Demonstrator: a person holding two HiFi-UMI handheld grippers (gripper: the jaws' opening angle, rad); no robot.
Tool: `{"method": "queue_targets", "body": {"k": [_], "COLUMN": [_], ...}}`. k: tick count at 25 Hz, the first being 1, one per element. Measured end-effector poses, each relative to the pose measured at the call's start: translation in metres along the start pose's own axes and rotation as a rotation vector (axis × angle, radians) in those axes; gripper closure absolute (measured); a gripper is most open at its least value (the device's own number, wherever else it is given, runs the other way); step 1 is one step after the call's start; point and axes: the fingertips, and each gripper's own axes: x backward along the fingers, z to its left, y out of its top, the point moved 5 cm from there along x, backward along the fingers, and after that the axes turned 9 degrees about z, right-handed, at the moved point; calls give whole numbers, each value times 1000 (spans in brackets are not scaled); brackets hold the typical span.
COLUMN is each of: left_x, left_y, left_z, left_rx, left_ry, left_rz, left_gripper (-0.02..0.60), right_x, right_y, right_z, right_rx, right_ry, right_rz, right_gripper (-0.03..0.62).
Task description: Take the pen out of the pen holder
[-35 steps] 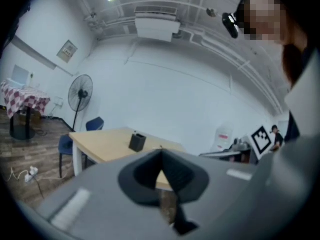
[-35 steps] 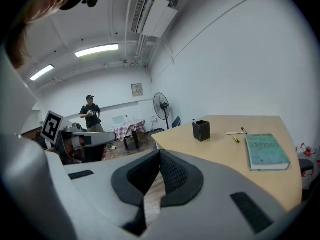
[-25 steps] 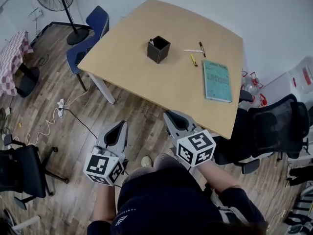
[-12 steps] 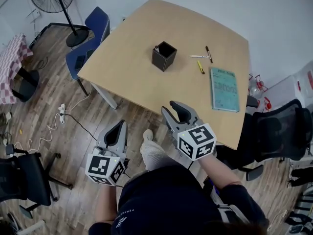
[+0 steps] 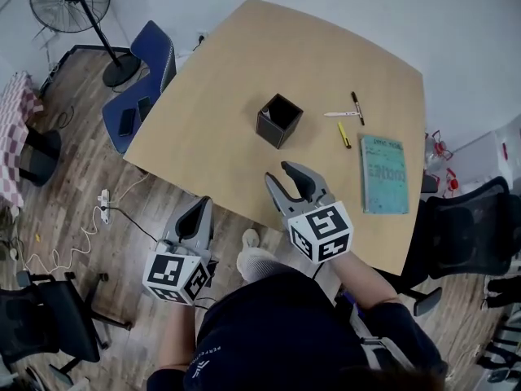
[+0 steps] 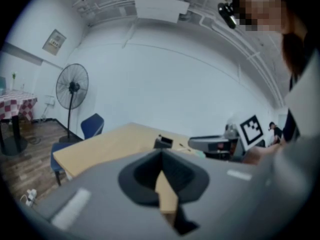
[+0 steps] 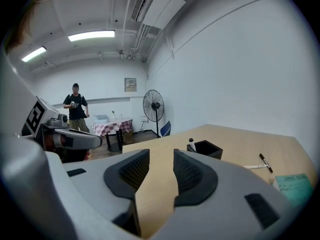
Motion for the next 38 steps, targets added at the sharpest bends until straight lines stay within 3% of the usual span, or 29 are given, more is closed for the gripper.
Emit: {"method": "queue_targets", "body": {"k": [14, 24, 32, 38], "left_x": [-99, -139, -160, -182], "left_y": [37, 49, 61, 83], "left_z": [47, 67, 85, 98], "left_rx": [-5, -24, -45, -96], "left_ry": [-43, -69, -150, -258], "left_rz": [75, 100, 108, 136], "left_gripper": [578, 578, 578, 578], "right_x": [-89, -132, -150, -153], "right_y": [29, 37, 36, 39], "right_z": [-69, -82, -84, -87], "right_rx": [20, 100, 114, 80], "right_ry": [-56, -98, -174, -246], "right_rz": [104, 179, 261, 307], "right_gripper": [467, 470, 476, 530]}}
